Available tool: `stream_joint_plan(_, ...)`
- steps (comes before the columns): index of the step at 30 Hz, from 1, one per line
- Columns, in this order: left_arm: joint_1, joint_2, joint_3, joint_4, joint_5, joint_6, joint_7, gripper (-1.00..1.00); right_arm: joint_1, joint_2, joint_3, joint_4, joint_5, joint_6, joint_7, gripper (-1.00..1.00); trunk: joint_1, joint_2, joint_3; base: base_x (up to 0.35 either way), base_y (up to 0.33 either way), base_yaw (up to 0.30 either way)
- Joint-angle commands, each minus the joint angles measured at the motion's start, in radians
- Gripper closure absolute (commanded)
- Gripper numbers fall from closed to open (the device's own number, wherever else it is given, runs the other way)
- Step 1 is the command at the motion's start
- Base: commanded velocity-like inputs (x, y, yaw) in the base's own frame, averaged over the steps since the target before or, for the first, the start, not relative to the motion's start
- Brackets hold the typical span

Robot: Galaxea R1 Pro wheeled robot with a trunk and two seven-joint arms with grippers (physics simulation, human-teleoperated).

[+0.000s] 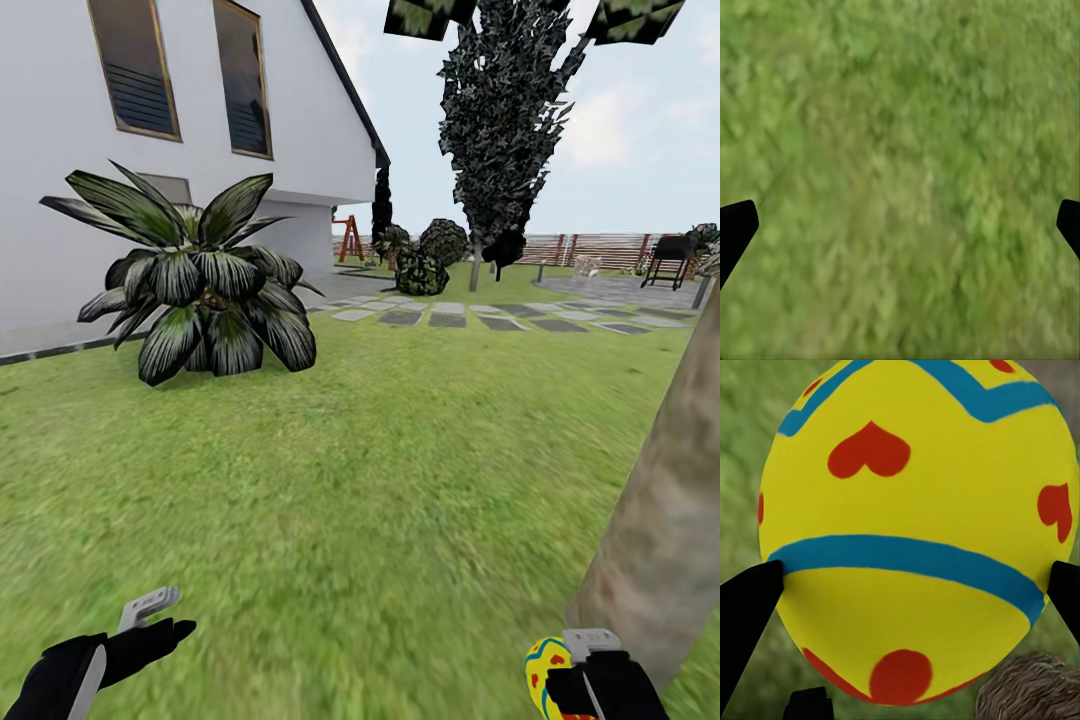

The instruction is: Take the three Easter eggs out of the wicker basket on the lawn in the garden, then place them on the lawn next to a single tree (choose any tree) so that all three eggs are next to the same tree and none are left in the basket.

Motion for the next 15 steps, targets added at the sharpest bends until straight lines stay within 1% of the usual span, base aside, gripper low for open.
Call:
stream_joint_plan(1, -0.001, -0.001, 0.002, -0.001, 0.005, 0.007, -0.001, -1.0, 0.0, 0.0, -0.002, -0.001, 0.011, 0.004, 0.009, 1.0, 0.004, -0.008, -0.004, 0.0, 0.0, 0.0)
stream_joint_plan(7, -0.001, 0.001, 0.003, 0.001, 0.003, 0.007, 0.001, -1.0, -0.001, -0.002, -0.003, 0.0, 0.012, 0.004, 0.008, 1.0, 0.027, -0.05, -0.023, 0.0, 0.0, 0.0)
stream_joint_plan(15, -0.001, -0.004, 0.003, 0.004, 0.003, 0.007, 0.001, -1.0, 0.0, -0.001, -0.003, 0.0, 0.011, 0.004, 0.008, 1.0, 0.058, -0.106, -0.048, 0.0, 0.0, 0.0)
